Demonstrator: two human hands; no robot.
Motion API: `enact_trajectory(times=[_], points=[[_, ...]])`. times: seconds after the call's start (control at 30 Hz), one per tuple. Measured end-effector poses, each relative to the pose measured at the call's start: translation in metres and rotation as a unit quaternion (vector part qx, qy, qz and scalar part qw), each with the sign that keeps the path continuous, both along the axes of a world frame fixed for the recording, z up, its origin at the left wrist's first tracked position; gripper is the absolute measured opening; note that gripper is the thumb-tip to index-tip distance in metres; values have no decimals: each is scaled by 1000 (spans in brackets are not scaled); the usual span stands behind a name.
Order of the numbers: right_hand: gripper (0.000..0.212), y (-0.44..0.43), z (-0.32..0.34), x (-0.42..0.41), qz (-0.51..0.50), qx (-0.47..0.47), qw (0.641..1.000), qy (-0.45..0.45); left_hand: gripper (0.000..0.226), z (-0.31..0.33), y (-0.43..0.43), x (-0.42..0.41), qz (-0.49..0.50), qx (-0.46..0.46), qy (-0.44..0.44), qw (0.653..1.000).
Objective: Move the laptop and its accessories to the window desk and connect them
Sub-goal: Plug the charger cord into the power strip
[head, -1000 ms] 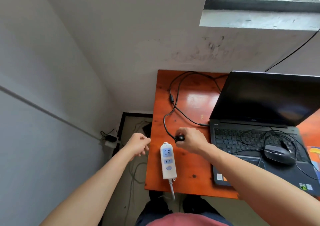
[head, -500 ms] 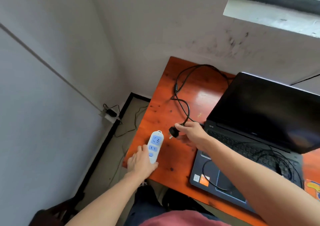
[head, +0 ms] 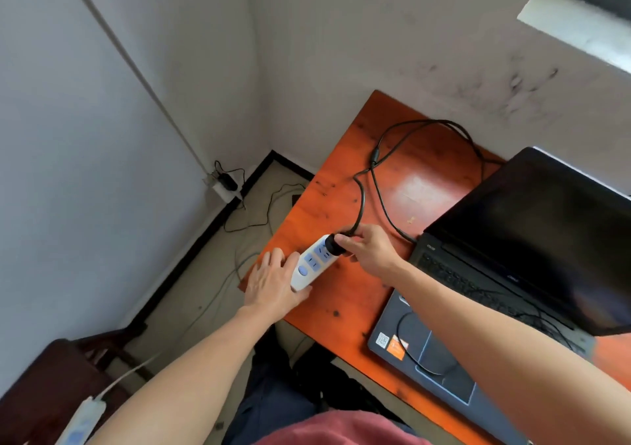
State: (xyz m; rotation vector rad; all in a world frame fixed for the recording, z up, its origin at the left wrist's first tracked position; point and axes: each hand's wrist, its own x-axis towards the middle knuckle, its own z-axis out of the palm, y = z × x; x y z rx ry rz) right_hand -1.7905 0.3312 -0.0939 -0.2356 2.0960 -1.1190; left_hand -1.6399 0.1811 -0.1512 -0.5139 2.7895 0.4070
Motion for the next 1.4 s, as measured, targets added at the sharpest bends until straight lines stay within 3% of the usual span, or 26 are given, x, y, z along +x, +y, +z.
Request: enact_trajectory(times=[0.27, 0.53, 0.77, 1.0, 1.13, 1.4], points=[[11, -9, -4, -5, 102, 36, 991, 76, 62, -12, 2, 5, -13, -23, 50, 998], [21, -2, -6, 3, 114, 89, 979, 145, 62, -13, 0, 5, -24, -27, 46, 998], [21, -12, 1, 13, 238, 100, 935, 243, 58, -14, 1, 6, -30, -40, 61, 997], [24, -15, 11, 16, 260, 116, 922, 262, 54, -16, 0, 6, -37, -52, 74, 995], [30, -10, 9, 23, 329, 162, 877, 312, 53, -18, 0, 6, -38, -57, 78, 995], [19, -16, 12, 2, 314, 118, 902, 272, 56, -18, 0, 5, -42, -60, 78, 994]])
